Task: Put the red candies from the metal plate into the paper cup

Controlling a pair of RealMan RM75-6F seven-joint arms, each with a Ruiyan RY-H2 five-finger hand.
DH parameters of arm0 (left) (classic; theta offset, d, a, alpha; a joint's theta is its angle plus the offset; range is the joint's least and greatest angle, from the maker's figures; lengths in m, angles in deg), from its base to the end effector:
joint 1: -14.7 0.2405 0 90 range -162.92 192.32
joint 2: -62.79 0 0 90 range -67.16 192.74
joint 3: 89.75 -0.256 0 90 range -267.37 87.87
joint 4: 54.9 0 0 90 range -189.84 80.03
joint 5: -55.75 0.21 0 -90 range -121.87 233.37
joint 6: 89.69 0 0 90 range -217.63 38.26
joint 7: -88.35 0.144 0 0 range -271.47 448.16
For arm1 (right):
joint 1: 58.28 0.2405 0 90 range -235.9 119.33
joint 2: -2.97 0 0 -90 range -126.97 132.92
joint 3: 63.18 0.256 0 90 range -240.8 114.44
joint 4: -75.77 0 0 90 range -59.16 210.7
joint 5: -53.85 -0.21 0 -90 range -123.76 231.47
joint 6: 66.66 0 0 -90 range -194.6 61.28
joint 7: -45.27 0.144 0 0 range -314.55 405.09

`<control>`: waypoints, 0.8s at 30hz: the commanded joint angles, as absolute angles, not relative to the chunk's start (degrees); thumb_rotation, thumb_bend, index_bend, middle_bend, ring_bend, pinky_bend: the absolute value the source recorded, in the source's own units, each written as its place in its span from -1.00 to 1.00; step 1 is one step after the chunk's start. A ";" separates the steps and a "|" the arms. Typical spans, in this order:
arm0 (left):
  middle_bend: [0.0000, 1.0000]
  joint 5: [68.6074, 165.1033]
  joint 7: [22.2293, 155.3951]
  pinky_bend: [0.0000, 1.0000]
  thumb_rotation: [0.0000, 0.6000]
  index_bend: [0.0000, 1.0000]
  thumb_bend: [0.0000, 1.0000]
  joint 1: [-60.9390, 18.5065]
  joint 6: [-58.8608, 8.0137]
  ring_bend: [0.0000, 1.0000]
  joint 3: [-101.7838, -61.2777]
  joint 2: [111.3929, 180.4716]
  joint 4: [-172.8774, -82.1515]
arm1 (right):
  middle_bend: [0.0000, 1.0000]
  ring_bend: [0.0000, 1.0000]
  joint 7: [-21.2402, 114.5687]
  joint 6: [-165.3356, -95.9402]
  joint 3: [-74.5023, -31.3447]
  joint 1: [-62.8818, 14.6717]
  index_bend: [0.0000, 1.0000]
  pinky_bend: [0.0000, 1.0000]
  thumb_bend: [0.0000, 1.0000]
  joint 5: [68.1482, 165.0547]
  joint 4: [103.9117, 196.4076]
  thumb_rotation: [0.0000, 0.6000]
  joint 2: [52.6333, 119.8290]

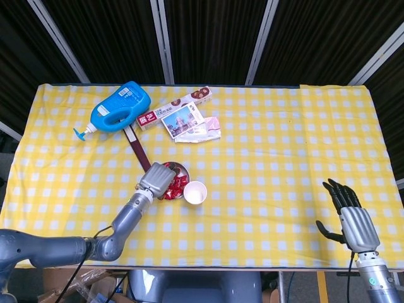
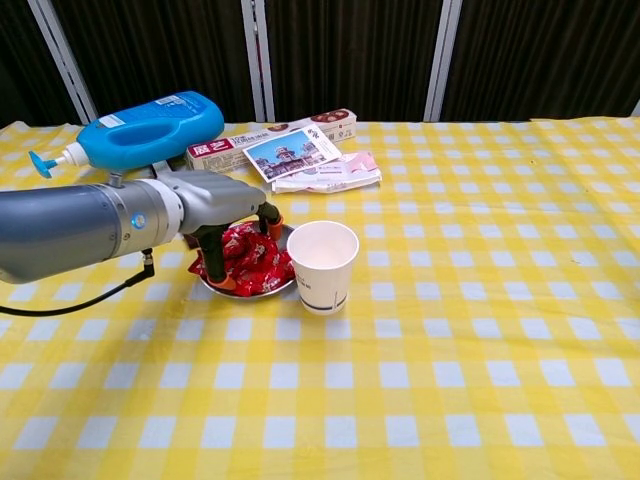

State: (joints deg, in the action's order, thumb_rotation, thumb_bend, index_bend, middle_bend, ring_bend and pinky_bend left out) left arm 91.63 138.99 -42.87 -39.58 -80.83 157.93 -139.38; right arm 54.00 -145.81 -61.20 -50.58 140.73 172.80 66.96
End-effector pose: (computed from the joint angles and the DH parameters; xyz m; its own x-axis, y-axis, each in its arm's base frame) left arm -0.0942 0.3521 -0.0707 0.7212 0.3215 0.6136 0.6838 -0.4727 -0.5559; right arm -0.2894 -0.1898 0.1356 0.1832 -0.1214 0.9756 -0.9824 -0.0592 0.1771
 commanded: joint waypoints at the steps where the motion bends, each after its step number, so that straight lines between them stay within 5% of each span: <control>1: -0.49 91.23 138.65 0.86 1.00 -0.46 -0.48 -43.26 -39.66 0.83 -81.32 158.37 -138.68 | -1.00 -1.00 54.12 -145.76 -61.16 -50.58 -1.00 -1.00 -0.22 140.58 172.83 1.00 66.97; 13: 0.13 92.16 135.38 0.89 1.00 -0.04 -0.18 -43.43 -38.77 0.83 -82.37 159.91 -134.26 | -1.00 -1.00 54.27 -145.69 -61.13 -50.55 -1.00 -1.00 -0.22 140.43 172.93 1.00 67.01; 24: 0.29 97.61 130.62 0.90 1.00 0.10 -0.13 -43.37 -36.92 0.83 -80.59 160.45 -132.12 | -1.00 -1.00 54.07 -145.82 -61.05 -50.57 -1.00 -1.00 -0.22 140.33 172.85 1.00 67.13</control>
State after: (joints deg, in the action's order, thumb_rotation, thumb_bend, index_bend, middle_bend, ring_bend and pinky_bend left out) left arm 97.29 130.91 -43.32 -37.09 -80.82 160.59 -132.07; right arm 54.08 -145.82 -61.05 -50.57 140.33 172.85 67.13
